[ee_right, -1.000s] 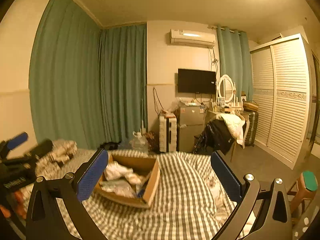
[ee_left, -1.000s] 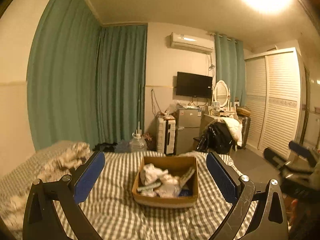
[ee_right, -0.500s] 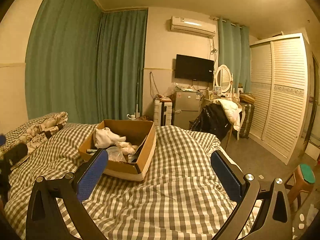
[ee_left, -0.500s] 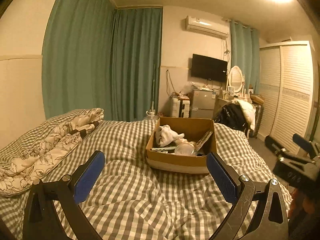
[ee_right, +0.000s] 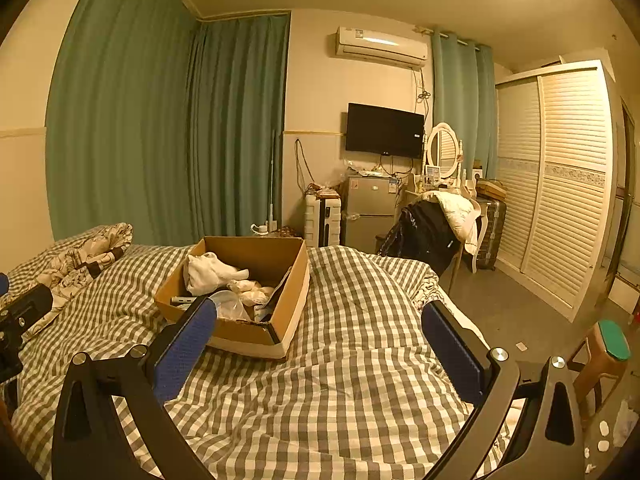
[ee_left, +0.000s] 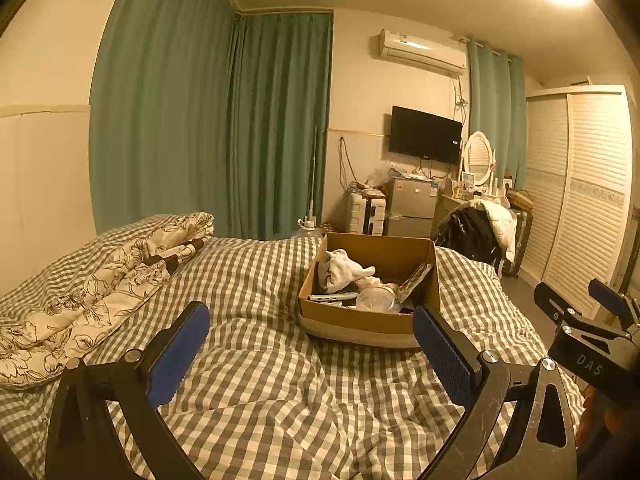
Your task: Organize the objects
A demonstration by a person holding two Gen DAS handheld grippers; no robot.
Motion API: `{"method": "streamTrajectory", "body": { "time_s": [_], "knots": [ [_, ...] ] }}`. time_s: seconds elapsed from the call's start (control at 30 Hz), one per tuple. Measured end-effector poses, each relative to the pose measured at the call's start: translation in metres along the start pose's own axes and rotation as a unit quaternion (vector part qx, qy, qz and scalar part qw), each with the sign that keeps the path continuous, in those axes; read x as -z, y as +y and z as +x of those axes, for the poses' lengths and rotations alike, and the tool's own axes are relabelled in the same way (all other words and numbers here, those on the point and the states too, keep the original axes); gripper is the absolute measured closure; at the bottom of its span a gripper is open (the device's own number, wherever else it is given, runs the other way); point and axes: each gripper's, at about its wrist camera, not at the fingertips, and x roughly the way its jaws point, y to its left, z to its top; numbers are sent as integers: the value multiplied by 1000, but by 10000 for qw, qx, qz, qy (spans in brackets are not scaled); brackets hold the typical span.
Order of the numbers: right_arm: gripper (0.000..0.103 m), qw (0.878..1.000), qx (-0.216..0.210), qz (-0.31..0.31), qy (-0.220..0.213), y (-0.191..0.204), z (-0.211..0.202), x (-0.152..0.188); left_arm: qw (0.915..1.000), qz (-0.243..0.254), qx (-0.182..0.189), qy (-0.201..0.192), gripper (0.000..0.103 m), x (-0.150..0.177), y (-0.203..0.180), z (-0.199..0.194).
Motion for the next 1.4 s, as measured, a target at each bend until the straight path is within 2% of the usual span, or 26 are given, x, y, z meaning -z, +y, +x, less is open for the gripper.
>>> {"method": "streamTrajectory", "body": {
  "time_s": [1.4],
  "knots": [
    [0,9999,-71,-121,87,11,-1,4,9999,32,-100,8,0,-2,0,-4]
  ]
}}
